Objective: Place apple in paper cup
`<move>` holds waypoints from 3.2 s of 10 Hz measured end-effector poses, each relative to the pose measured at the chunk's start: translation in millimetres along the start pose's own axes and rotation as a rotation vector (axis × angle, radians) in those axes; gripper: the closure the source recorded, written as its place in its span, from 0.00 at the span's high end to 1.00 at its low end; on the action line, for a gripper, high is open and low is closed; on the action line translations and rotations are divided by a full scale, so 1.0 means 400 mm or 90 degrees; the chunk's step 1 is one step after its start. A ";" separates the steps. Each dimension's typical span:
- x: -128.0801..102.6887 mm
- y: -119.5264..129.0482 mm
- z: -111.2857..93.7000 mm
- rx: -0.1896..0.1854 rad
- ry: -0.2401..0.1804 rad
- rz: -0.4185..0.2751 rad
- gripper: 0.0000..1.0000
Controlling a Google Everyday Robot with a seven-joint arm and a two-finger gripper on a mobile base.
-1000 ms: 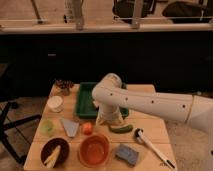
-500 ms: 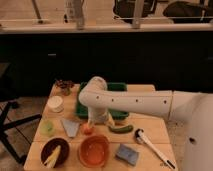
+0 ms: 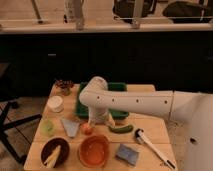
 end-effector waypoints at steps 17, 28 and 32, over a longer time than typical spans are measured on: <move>0.083 -0.233 0.105 0.067 -0.157 -0.067 0.80; 0.089 -0.214 0.188 0.091 -0.197 -0.072 0.77; 0.089 -0.214 0.189 0.091 -0.197 -0.072 0.37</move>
